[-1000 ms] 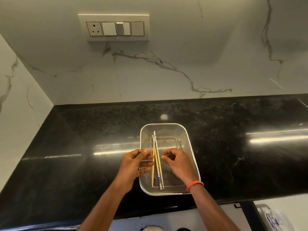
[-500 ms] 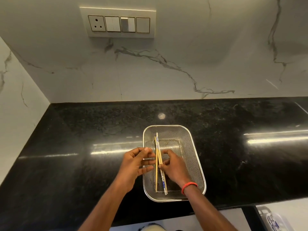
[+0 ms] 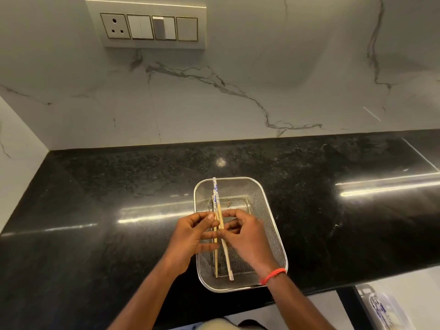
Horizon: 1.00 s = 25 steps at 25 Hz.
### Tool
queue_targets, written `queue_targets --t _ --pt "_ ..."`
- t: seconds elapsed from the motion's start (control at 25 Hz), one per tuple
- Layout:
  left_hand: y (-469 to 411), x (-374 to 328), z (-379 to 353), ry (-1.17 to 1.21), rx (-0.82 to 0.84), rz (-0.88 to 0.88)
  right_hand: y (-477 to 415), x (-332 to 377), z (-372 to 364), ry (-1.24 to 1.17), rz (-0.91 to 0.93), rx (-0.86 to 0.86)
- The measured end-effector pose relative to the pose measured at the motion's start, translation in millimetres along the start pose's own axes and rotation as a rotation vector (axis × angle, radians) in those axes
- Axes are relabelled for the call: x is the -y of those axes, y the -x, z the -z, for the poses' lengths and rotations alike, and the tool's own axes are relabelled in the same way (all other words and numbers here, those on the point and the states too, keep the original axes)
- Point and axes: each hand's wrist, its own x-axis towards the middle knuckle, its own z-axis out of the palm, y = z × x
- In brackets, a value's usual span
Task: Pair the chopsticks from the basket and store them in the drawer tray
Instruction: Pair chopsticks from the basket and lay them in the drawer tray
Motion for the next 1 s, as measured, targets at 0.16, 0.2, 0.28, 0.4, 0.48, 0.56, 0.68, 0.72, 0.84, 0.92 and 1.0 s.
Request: queue_targets --t 0.16,0.2,0.28,0.4,0.48,0.56,0.68,0.72,0.84,0.92,1.0 --pt "3 1 -1 -0.013 0.001 -0.008 5 6 -13 -0.119 0.012 0.074" --pt "3 2 0 -0.001 -0.022 -0.008 5 6 -14 -0.141 0.014 0.078" --pt "5 0 4 0.012 -0.076 -0.016 1 4 -12 -0.106 0.031 0.027" --pt "6 -3 13 0.059 -0.164 -0.042 -11 -4 -17 0.041 0.01 -0.001" --pt "7 -4 18 0.08 -0.197 -0.048 -15 -11 -29 0.251 0.011 0.061" --pt "9 -3 21 0.081 -0.208 -0.046 -14 -18 -42 0.46 0.057 0.071" --pt "12 -1 22 0.073 -0.189 -0.033 -11 -20 -50 0.588 0.114 0.035" --pt "13 1 21 0.073 -0.181 -0.028 -11 -20 -49 0.587 0.106 0.028" --pt "11 4 19 0.056 -0.171 -0.033 -14 -22 -43 0.485 0.05 0.012" --pt "10 4 17 0.061 -0.171 -0.039 -10 -21 -37 0.394 0.014 -0.002" --pt "8 2 14 0.049 -0.165 -0.043 -5 -21 -31 0.264 -0.033 -0.01"
